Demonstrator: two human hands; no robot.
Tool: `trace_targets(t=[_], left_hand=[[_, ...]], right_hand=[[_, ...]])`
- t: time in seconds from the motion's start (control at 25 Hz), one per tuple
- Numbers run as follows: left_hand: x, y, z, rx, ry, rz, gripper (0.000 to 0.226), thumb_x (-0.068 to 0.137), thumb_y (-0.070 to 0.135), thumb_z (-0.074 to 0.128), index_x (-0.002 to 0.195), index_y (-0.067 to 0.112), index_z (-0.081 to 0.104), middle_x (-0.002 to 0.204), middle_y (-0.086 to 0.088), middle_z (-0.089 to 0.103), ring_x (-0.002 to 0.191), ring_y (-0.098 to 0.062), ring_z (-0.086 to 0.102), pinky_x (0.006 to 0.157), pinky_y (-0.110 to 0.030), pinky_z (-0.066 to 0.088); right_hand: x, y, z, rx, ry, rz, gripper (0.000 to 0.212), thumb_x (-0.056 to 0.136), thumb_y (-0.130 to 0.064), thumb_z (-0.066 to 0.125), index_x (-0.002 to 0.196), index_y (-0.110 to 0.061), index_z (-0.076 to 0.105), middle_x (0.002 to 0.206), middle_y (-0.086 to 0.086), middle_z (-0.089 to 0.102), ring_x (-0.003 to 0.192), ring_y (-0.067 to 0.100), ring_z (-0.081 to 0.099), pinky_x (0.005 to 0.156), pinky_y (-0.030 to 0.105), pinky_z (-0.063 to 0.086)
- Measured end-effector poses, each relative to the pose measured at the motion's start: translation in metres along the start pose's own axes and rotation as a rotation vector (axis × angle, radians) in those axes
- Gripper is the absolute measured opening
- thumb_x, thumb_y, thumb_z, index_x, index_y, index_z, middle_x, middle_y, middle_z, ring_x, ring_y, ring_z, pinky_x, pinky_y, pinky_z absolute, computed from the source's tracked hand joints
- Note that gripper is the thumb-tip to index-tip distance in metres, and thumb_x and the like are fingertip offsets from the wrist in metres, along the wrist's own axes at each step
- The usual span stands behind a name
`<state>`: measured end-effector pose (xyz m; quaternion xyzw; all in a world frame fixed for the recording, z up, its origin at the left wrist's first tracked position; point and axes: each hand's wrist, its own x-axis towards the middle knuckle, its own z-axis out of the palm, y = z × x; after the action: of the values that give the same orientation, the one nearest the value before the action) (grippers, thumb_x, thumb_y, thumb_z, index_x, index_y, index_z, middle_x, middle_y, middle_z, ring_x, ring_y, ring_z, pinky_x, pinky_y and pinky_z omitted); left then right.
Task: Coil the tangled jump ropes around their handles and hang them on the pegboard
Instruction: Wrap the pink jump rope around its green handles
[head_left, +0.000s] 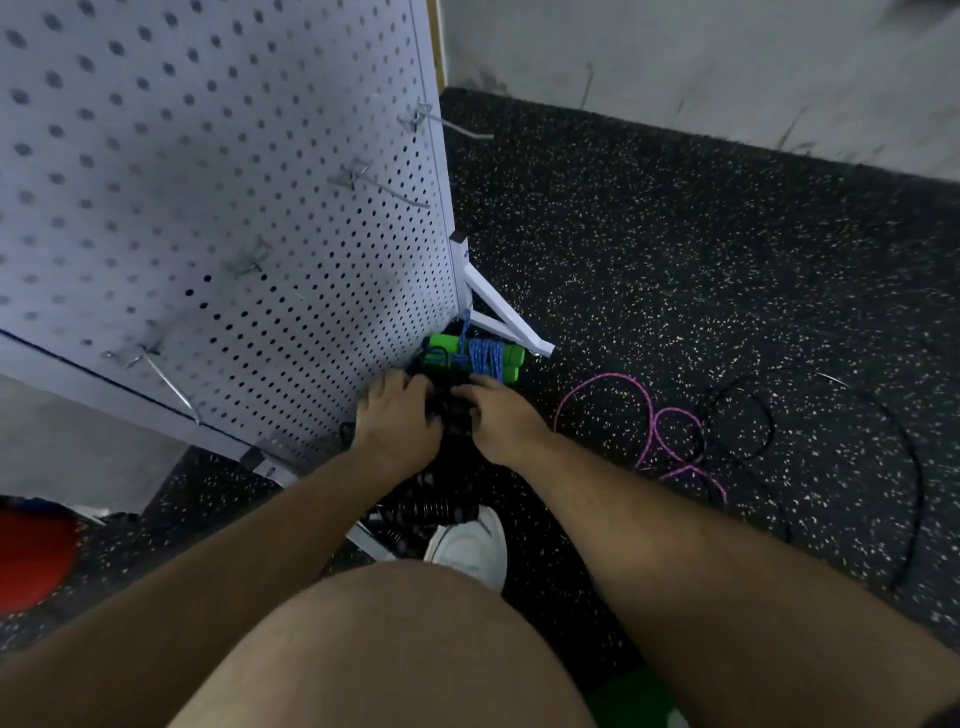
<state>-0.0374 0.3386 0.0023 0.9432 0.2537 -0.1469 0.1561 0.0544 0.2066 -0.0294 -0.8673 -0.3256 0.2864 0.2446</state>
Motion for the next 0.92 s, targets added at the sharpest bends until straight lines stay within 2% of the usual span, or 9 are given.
trace_targets(t=[0.08, 0.16, 0.32, 0.44, 0.6, 0.72, 0.84, 0.92], left_hand=[[0.001, 0.012, 0.008, -0.02, 0.037, 0.117, 0.042, 0.095, 0.035, 0.055, 0.134, 0.02, 0.049, 0.136, -0.005, 0.043, 0.132, -0.029, 0.038, 0.11, -0.047, 0.03], [0.002, 0.025, 0.014, -0.035, 0.067, 0.209, 0.039, 0.096, 0.034, 0.054, 0.132, 0.019, 0.051, 0.133, -0.003, 0.047, 0.128, -0.027, 0.042, 0.106, -0.045, 0.032], [-0.004, 0.06, 0.03, -0.064, 0.09, 0.398, 0.03, 0.095, 0.032, 0.055, 0.122, 0.018, 0.055, 0.123, -0.003, 0.054, 0.118, -0.026, 0.048, 0.097, -0.042, 0.035], [-0.011, 0.097, 0.054, -0.06, -0.031, 0.555, 0.033, 0.094, 0.035, 0.047, 0.119, 0.016, 0.054, 0.119, -0.005, 0.055, 0.113, -0.028, 0.051, 0.091, -0.042, 0.039], [-0.018, 0.156, 0.098, 0.067, -0.165, 0.799, 0.05, 0.09, 0.049, 0.03, 0.116, 0.013, 0.054, 0.113, -0.006, 0.055, 0.107, -0.027, 0.055, 0.088, -0.043, 0.044], [-0.011, 0.182, 0.133, 0.127, -0.259, 0.919, 0.044, 0.093, 0.04, 0.055, 0.127, 0.013, 0.051, 0.122, -0.007, 0.052, 0.113, -0.027, 0.052, 0.094, -0.042, 0.045], [-0.01, 0.194, 0.168, 0.307, -0.394, 1.048, 0.062, 0.086, 0.048, 0.064, 0.136, 0.016, 0.049, 0.132, -0.004, 0.048, 0.122, -0.025, 0.047, 0.102, -0.039, 0.04], [-0.012, 0.197, 0.192, 0.48, -0.46, 1.082, 0.076, 0.083, 0.056, 0.064, 0.144, 0.016, 0.042, 0.14, -0.003, 0.041, 0.128, -0.024, 0.04, 0.107, -0.038, 0.034]], right_hand=[[-0.001, 0.004, 0.008, -0.024, -0.013, -0.018, 0.053, 0.097, -0.017, 0.047, 0.149, -0.027, 0.045, 0.162, 0.007, 0.029, 0.148, 0.024, 0.031, 0.117, 0.037, 0.034], [-0.008, 0.012, 0.008, -0.042, -0.005, -0.03, 0.055, 0.095, -0.025, 0.043, 0.149, -0.033, 0.041, 0.161, 0.005, 0.032, 0.145, 0.027, 0.036, 0.114, 0.043, 0.039], [-0.047, 0.046, -0.009, -0.072, 0.081, 0.048, 0.047, 0.096, -0.023, 0.045, 0.143, -0.024, 0.047, 0.138, 0.009, 0.048, 0.12, 0.033, 0.053, 0.101, 0.046, 0.047], [-0.086, 0.089, -0.021, -0.108, 0.029, 0.134, 0.038, 0.098, -0.023, 0.045, 0.135, -0.016, 0.051, 0.124, 0.012, 0.052, 0.111, 0.032, 0.053, 0.095, 0.046, 0.048], [-0.14, 0.152, -0.034, -0.071, -0.019, 0.232, 0.031, 0.096, -0.023, 0.048, 0.123, -0.015, 0.06, 0.113, 0.012, 0.055, 0.103, 0.034, 0.058, 0.09, 0.046, 0.05], [-0.17, 0.189, -0.033, -0.03, 0.014, 0.309, 0.031, 0.094, -0.022, 0.052, 0.123, -0.016, 0.062, 0.117, 0.014, 0.061, 0.109, 0.033, 0.06, 0.092, 0.039, 0.049], [-0.183, 0.213, -0.014, -0.017, -0.133, 0.407, 0.033, 0.09, -0.017, 0.056, 0.123, -0.013, 0.06, 0.122, 0.015, 0.062, 0.112, 0.033, 0.06, 0.093, 0.035, 0.047], [-0.184, 0.224, 0.003, -0.003, -0.214, 0.459, 0.043, 0.087, -0.029, 0.061, 0.126, -0.013, 0.054, 0.125, 0.014, 0.057, 0.116, 0.034, 0.057, 0.096, 0.038, 0.048]])
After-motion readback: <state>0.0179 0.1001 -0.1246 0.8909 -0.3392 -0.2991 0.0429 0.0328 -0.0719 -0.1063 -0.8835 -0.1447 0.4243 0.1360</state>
